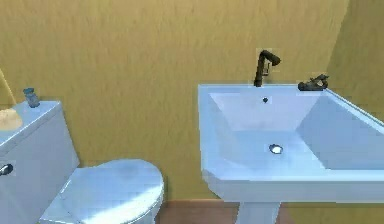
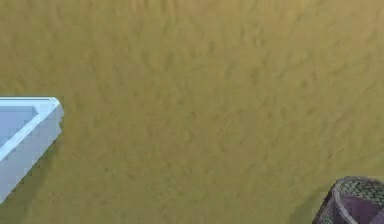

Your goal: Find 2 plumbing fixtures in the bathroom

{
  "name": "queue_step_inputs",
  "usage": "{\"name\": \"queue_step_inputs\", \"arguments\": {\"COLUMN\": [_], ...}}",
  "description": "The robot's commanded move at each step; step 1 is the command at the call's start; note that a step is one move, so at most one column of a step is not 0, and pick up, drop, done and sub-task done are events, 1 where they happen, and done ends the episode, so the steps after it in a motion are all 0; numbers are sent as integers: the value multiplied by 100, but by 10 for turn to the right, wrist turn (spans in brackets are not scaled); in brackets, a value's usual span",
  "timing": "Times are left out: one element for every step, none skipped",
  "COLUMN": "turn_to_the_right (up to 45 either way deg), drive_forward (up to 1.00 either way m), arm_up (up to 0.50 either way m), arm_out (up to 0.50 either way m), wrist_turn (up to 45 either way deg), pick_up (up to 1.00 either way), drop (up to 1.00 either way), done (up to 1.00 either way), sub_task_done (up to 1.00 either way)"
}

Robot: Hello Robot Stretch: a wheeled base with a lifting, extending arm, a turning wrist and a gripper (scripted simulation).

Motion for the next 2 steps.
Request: {"name": "queue_step_inputs", "arguments": {"turn_to_the_right": [-270, 0], "drive_forward": [0, 0], "arm_up": [0, 0], "arm_out": [0, 0], "wrist_turn": [0, 0], "pick_up": [0, 0], "drop": [0, 0], "done": [0, 100], "sub_task_done": [0, 0]}}
